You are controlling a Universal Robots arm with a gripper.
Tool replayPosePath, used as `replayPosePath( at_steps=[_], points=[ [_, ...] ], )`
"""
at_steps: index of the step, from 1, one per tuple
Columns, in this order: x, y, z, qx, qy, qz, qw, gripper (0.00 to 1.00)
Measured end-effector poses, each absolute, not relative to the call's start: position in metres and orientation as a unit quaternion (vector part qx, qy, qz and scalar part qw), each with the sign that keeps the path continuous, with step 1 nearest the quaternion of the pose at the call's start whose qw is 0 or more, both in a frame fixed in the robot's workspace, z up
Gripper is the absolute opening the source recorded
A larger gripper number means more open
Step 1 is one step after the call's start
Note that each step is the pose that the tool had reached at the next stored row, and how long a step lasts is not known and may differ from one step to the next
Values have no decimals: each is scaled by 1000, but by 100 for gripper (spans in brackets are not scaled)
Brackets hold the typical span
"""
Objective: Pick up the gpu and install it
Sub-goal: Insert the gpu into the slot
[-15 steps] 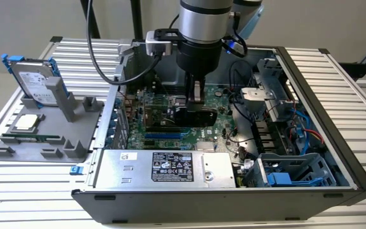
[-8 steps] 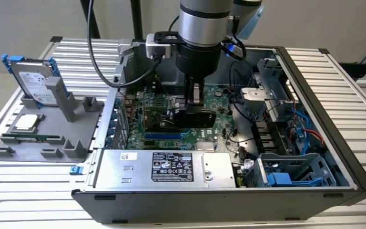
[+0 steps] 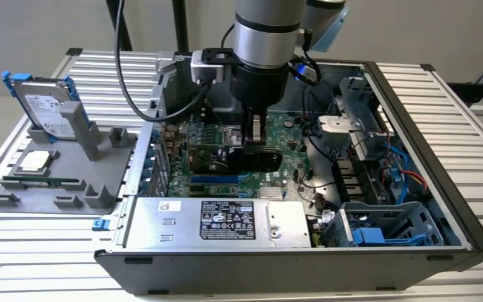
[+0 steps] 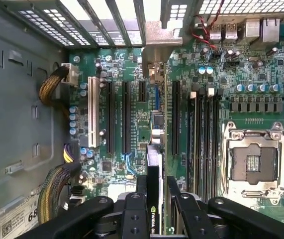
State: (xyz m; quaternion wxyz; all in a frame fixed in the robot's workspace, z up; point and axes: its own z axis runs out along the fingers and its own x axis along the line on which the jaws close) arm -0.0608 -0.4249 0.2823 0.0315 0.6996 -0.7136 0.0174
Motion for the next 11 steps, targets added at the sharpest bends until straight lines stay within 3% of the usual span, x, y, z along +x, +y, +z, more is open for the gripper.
replayPosePath(
  at_steps=[11],
  points=[
    [-80,-425,275,700,-713,15,34,0]
  ],
)
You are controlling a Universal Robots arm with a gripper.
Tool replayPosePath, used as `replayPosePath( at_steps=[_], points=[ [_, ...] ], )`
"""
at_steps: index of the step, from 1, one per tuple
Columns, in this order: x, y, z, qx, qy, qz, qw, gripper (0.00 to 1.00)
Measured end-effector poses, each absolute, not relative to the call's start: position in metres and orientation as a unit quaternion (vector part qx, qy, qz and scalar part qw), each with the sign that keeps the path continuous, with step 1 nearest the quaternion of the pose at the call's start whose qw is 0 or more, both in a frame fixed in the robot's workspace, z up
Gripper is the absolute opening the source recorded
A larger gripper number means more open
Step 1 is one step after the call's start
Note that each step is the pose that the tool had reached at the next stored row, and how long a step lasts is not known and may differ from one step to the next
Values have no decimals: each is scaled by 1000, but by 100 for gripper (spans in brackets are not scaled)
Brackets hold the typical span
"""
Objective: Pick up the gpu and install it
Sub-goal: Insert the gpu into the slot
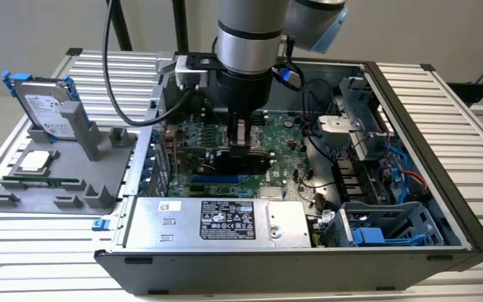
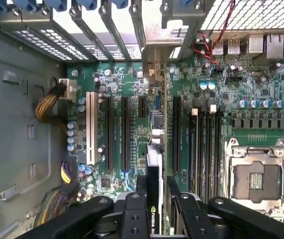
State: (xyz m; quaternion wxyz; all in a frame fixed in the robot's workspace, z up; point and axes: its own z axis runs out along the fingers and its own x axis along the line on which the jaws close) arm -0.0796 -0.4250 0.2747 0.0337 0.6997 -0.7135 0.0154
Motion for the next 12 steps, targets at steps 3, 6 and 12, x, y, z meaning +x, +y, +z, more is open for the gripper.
replayPosePath(
  at_steps=[3,6,12],
  points=[
    [-86,-425,273,700,-713,15,34,0],
    [-91,-425,271,700,-713,15,34,0],
    [-97,-424,267,700,-713,15,34,0]
  ],
)
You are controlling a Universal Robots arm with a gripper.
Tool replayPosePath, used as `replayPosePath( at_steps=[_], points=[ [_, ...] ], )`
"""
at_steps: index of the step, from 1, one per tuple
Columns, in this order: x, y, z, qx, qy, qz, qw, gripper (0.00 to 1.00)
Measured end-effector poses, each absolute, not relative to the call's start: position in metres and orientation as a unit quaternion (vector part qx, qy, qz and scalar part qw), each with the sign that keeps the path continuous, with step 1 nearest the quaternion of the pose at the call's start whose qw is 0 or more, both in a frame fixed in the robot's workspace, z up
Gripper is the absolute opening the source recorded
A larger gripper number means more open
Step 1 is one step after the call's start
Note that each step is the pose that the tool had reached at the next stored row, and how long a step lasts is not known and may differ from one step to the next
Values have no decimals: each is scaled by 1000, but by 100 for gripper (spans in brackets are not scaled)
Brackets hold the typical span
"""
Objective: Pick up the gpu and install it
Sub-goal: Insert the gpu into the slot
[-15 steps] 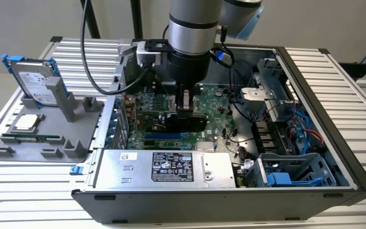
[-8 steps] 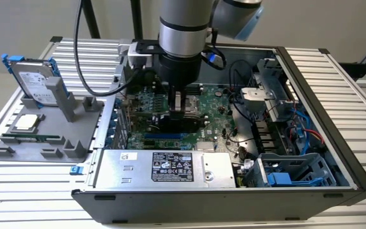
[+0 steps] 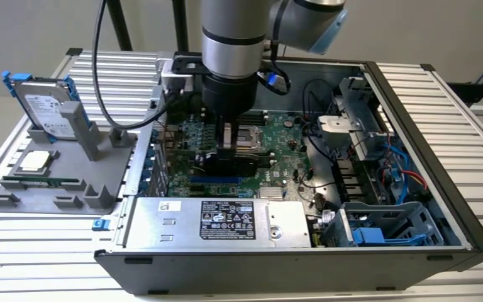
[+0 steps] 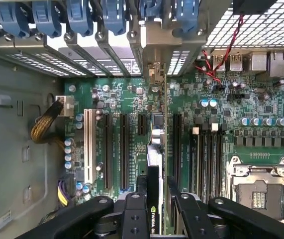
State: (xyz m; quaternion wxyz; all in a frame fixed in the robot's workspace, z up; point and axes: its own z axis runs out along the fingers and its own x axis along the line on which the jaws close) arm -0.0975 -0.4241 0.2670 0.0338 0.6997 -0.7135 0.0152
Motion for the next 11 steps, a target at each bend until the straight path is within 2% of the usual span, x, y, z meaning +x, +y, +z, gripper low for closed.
replayPosePath(
  at_steps=[11],
  points=[
    [-99,-421,261,700,-713,15,34,0]
  ],
)
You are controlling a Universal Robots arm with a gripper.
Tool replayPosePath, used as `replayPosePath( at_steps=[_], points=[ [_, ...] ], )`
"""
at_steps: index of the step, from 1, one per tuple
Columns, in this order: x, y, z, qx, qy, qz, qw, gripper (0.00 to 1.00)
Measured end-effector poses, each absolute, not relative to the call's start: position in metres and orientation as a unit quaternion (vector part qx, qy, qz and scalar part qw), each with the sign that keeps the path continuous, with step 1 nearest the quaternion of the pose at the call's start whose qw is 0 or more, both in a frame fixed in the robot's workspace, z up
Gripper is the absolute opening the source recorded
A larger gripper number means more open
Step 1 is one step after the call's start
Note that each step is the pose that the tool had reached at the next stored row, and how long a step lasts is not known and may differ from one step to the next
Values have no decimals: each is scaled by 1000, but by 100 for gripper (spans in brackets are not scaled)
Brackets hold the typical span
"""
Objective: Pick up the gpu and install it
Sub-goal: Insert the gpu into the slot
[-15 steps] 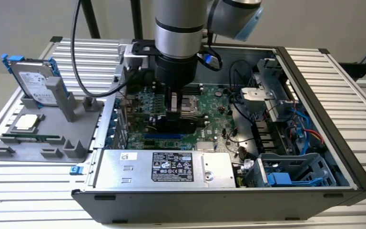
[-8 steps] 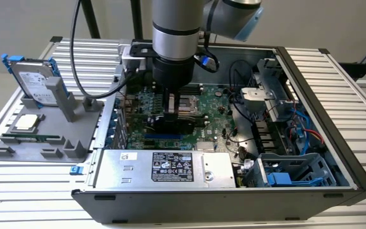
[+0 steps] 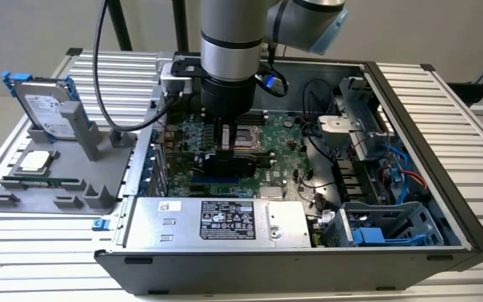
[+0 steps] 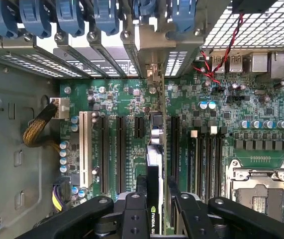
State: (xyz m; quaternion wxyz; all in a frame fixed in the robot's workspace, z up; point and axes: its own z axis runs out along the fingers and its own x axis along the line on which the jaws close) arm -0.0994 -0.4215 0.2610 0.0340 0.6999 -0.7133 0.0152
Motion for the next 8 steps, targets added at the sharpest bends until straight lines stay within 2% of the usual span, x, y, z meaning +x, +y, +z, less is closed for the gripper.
replayPosePath(
  at_steps=[8],
  points=[
    [-99,-422,261,702,-711,15,34,0]
  ],
)
